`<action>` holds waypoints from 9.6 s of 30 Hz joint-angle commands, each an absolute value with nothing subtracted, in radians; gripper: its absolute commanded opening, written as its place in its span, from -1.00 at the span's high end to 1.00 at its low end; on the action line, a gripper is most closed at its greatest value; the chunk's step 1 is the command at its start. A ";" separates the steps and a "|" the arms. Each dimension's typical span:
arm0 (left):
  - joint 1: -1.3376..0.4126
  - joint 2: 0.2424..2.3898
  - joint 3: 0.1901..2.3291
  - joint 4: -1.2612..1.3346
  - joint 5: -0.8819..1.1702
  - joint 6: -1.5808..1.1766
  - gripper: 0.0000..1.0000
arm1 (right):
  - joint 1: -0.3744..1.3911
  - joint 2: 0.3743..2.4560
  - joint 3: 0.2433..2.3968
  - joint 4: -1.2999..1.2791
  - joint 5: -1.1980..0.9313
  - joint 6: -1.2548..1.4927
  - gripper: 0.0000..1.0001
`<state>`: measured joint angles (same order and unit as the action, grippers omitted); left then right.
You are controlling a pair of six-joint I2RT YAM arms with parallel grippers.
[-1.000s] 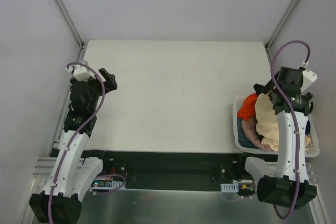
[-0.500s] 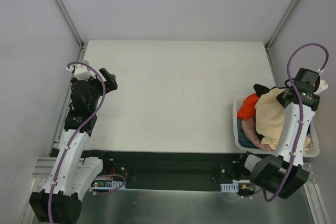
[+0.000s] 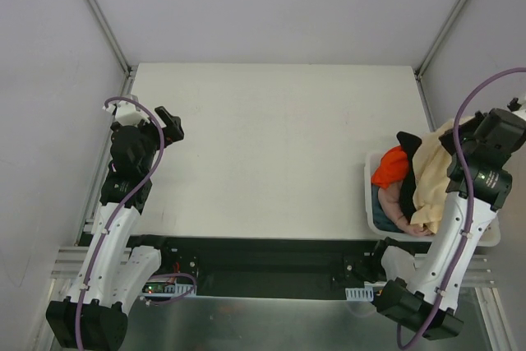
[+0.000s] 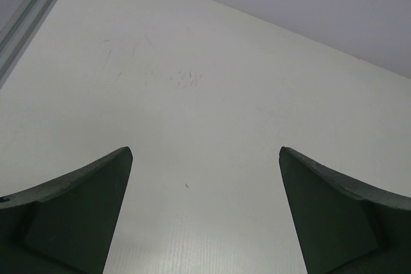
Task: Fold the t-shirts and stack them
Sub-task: Grab crumpled tshirt from bin with the right arm, then move the tshirt to the center of the board, then flatten out the tshirt
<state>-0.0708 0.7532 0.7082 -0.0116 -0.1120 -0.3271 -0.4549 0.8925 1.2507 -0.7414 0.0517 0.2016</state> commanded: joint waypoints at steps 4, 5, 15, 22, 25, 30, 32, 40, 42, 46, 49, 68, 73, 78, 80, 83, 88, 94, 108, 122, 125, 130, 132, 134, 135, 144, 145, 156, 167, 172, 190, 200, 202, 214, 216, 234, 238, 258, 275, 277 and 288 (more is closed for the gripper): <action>-0.067 0.744 0.732 0.014 -0.100 -0.339 -0.99 | -0.431 0.974 1.500 -0.491 -0.394 0.285 0.99; -0.067 0.742 0.732 0.012 -0.101 -0.336 -0.99 | -0.379 0.994 1.529 -0.473 -0.403 0.275 0.99; -0.067 0.759 0.739 0.006 -0.117 -0.336 -0.98 | 0.133 1.315 2.028 -0.473 -0.439 0.031 0.99; -0.067 0.761 0.746 0.005 -0.129 -0.331 -0.99 | 0.394 1.454 2.025 -0.349 -0.431 -0.043 0.99; -0.067 0.755 0.744 0.005 -0.140 -0.330 -0.99 | 0.434 1.538 2.059 -0.415 -0.368 -0.041 0.99; -0.067 0.753 0.747 0.005 -0.147 -0.333 -0.99 | 0.434 1.571 1.858 -0.524 -0.061 -0.174 0.26; -0.067 0.758 0.749 0.005 -0.140 -0.336 -0.99 | 0.430 1.614 1.819 -0.629 0.129 -0.213 -0.10; -0.067 0.816 0.769 -0.023 -0.089 -0.364 -0.99 | 0.469 1.490 1.467 -0.533 0.109 -0.174 -0.93; -0.067 0.827 0.787 -0.040 -0.061 -0.374 -0.99 | 0.511 1.413 1.379 -0.432 0.026 -0.144 -0.93; -0.067 0.853 0.818 -0.116 -0.002 -0.420 -0.99 | 0.687 1.351 1.175 -0.309 -0.069 -0.060 -0.93; -0.067 0.853 0.799 -0.167 0.031 -0.463 -0.98 | 0.826 1.353 1.086 -0.276 -0.016 -0.031 -0.93; -0.067 1.035 0.765 -0.377 0.026 -0.629 -0.99 | 1.264 1.684 1.065 -0.235 -0.103 -0.095 -0.65; -0.067 1.124 0.813 -0.396 0.020 -0.621 -0.99 | 1.269 1.723 1.078 -0.279 0.151 -0.016 0.57; -0.067 1.225 0.864 -0.394 0.052 -0.620 -0.98 | 1.206 1.570 1.016 -0.314 0.267 0.086 0.92; -0.067 1.261 0.894 -0.396 0.080 -0.620 -0.98 | 1.177 1.508 0.987 -0.314 0.284 0.109 0.96; -0.071 1.339 0.943 -0.394 0.124 -0.623 -0.98 | 1.115 1.387 0.936 -0.328 0.296 0.124 0.98; -0.109 1.523 1.053 -0.393 0.155 -0.623 -0.84 | 0.960 1.249 0.844 -0.321 0.210 0.166 0.98; -0.158 1.752 1.205 -0.393 0.141 -0.620 -0.22 | 0.904 1.249 0.805 -0.308 0.175 0.190 0.98; -0.172 1.911 1.285 -0.394 0.114 -0.597 1.00 | 0.881 1.256 0.839 -0.331 0.206 0.186 0.99; -0.186 1.432 1.071 -0.278 -0.092 -0.604 1.00 | 0.879 1.092 0.854 -0.383 0.342 0.149 0.99; -0.187 1.267 1.008 -0.278 -0.129 -0.621 1.00 | 0.876 1.049 0.899 -0.393 0.405 0.133 0.98; -0.192 1.004 0.991 -0.276 -0.184 -0.617 1.00 | 0.877 0.930 1.006 -0.367 0.523 0.049 0.96; -0.192 0.933 1.006 -0.278 -0.207 -0.612 1.00 | 0.877 0.884 1.070 -0.351 0.540 -0.020 0.95; -0.192 0.838 1.037 -0.275 -0.215 -0.597 1.00 | 0.877 0.858 1.120 -0.341 0.513 -0.078 0.95; -0.192 0.812 1.051 -0.275 -0.216 -0.589 1.00 | 0.876 0.836 1.171 -0.328 0.490 -0.098 0.94; -0.192 0.624 1.249 -0.290 -0.288 -0.523 1.00 | 0.876 0.792 1.517 -0.391 0.273 -0.233 0.88; -0.192 0.623 1.279 -0.298 -0.339 -0.506 1.00 | 0.876 0.778 1.525 -0.388 0.287 -0.239 0.88; -0.192 0.747 1.283 -0.443 -0.577 -0.598 1.00 | 0.850 0.937 1.457 -0.385 0.791 -0.362 0.88; -0.051 1.352 1.147 -0.465 -0.476 -0.723 1.00 | 0.393 1.612 1.446 -0.371 0.354 -0.218 0.95; -0.038 1.598 1.342 -0.471 -0.315 -0.597 0.23 | 0.385 1.943 1.736 -0.510 0.460 -0.222 0.63; 0.035 1.112 0.796 -0.506 -0.371 -0.828 -0.98 | 0.476 1.149 1.013 -0.256 0.096 -0.025 -0.93; 0.176 1.321 0.810 -0.396 -0.227 -0.798 -0.78 | 0.495 0.891 0.701 -0.161 -0.267 0.032 -0.93; 0.179 1.389 0.833 -0.384 -0.193 -0.790 -0.61 | 0.497 0.868 0.668 -0.161 -0.278 0.034 -0.93; 0.179 1.611 0.926 -0.356 -0.098 -0.776 0.59 | 0.500 0.862 0.660 -0.178 -0.276 0.018 -0.93; 0.179 1.606 0.925 -0.354 -0.097 -0.776 0.78 | 0.506 0.861 0.663 -0.176 -0.282 0.017 -0.93; 0.179 1.333 0.795 -0.377 -0.158 -0.730 1.00 | 1.147 1.141 0.781 -0.567 0.064 0.155 -0.98; 0.181 1.312 0.787 -0.377 -0.172 -0.724 1.00 | 1.198 1.276 0.811 -0.649 0.159 0.274 -0.85; 0.179 1.307 0.782 -0.379 -0.149 -0.735 1.00 | 1.249 1.611 0.937 -0.693 0.314 0.361 -0.27; 0.179 1.344 0.822 -0.382 -0.114 -0.698 1.00 | 1.037 1.463 0.997 -0.756 0.699 0.249 0.99; 0.178 1.339 0.856 -0.396 -0.098 -0.663 1.00 | 1.008 1.462 1.077 -0.779 0.818 0.236 0.99; 0.158 1.026 1.109 -0.604 -0.109 -0.724 0.98 | 0.873 1.177 1.336 -0.609 1.014 -0.210 0.99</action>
